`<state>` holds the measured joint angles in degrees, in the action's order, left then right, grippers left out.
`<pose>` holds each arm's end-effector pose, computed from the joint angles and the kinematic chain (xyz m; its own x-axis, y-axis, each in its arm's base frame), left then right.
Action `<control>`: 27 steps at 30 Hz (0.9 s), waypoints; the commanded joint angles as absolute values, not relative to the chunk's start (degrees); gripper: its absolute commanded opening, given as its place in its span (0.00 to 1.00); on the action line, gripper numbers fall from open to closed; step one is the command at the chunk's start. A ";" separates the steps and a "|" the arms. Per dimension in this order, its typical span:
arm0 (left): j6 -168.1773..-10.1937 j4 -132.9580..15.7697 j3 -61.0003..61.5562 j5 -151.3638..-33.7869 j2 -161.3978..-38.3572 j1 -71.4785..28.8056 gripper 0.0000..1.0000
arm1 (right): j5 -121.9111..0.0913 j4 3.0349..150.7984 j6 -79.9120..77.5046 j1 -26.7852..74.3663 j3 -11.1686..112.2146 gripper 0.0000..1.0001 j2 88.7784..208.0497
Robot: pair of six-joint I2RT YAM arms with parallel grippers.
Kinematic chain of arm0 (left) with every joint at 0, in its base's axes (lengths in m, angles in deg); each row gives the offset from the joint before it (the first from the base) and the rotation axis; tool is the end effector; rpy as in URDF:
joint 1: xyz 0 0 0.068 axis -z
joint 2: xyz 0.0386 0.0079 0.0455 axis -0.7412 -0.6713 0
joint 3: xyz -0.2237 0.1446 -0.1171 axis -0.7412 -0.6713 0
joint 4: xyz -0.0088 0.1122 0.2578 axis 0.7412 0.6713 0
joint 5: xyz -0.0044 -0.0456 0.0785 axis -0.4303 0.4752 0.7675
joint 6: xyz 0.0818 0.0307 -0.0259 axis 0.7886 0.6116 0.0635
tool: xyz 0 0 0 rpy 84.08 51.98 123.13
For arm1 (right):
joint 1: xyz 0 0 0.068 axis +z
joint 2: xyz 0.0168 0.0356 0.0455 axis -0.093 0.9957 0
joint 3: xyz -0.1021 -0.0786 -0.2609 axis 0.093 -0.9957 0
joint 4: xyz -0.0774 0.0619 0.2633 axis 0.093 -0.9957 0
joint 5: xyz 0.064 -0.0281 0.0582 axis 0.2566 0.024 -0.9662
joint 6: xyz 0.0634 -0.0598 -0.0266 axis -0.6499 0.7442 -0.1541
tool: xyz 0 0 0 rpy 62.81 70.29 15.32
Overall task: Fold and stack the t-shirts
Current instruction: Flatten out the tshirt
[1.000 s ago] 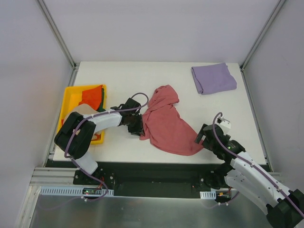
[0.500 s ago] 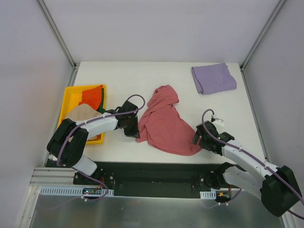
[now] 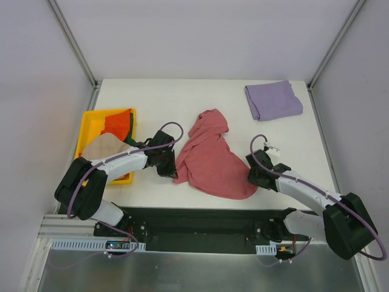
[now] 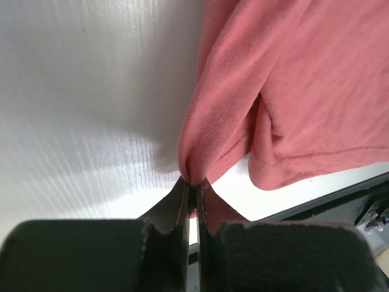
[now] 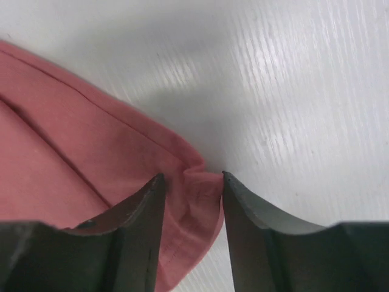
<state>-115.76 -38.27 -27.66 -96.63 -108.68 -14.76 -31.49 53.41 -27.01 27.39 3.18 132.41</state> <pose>0.2545 -0.1864 0.1391 -0.9476 -0.1033 -0.3023 0.0532 0.8821 -0.4681 0.2038 0.0950 0.1277 -0.8078 0.0759 -0.5845 0.1013 0.9948 -0.0107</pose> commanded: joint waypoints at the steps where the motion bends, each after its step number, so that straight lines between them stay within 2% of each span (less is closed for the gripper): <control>1: -115.22 -36.98 -26.36 -97.50 -105.77 -14.00 0.00 | -33.06 57.12 -28.49 27.27 2.92 0.36 135.88; 4: -115.14 -36.01 -25.49 -96.44 -104.28 -14.09 0.00 | -31.56 58.09 -26.48 27.18 4.06 0.11 135.80; 6: -115.40 -35.40 -24.26 -96.70 -102.18 -14.09 0.00 | -30.95 56.69 -24.37 27.27 6.43 0.00 133.18; 10: -114.87 -32.50 -17.33 -95.49 -94.19 -14.09 0.00 | -28.41 54.67 -19.10 27.18 11.96 0.00 118.89; 14: -114.61 -31.00 -6.71 -91.70 -86.19 -14.09 0.00 | -26.73 51.51 -13.22 27.18 23.45 0.00 109.01; 18: -111.63 -30.92 9.45 -93.18 -83.62 -14.09 0.00 | -29.70 46.06 -6.01 27.18 42.16 0.00 109.16; 24: -106.88 -30.13 36.88 -94.95 -86.08 -14.09 0.00 | -39.81 39.11 1.38 27.18 75.65 0.00 116.63; 27: -104.95 -29.69 45.77 -94.42 -87.92 -14.09 0.00 | -41.93 39.54 4.20 27.27 85.17 0.00 118.57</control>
<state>-109.62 -30.25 36.62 -94.18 -86.23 -14.76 -36.84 42.90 -2.71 27.37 74.48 116.02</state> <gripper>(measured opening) 0.011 0.028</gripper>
